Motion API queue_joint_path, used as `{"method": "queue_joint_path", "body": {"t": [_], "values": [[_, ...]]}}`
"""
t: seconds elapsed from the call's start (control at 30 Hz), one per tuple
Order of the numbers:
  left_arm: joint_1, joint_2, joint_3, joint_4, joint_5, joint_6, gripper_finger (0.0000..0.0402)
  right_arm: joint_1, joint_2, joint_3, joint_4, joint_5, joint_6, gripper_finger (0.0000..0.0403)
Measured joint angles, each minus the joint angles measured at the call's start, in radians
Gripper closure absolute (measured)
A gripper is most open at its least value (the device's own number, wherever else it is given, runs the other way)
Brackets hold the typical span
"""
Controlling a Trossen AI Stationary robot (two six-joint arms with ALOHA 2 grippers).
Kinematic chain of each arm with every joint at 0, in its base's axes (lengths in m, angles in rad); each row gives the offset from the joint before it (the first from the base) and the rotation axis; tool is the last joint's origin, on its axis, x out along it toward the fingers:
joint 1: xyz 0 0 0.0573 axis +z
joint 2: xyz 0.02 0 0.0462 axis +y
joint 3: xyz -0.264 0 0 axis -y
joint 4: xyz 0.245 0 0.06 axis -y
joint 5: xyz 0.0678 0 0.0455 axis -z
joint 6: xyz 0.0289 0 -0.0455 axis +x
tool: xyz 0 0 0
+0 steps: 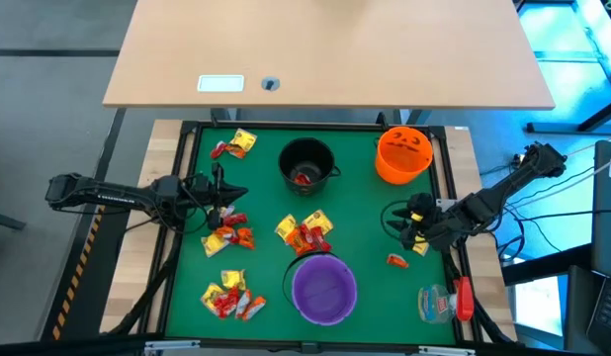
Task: Sort candy
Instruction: Put the orange candy into the orange bucket
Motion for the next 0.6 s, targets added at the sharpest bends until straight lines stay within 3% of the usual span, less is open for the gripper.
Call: {"method": "queue_joint_path", "body": {"t": [0.33,0.6], "values": [[0.0,0.0,0.0,0.0,0.003,-0.005,0.0401,0.0,0.0,0.0,0.035,-0.043,0.023,0.0217],[0.0,0.0,0.0,-0.001,0.006,-0.006,0.0401,0.0,0.001,0.0,0.027,-0.214,0.049,0.0217]]}}
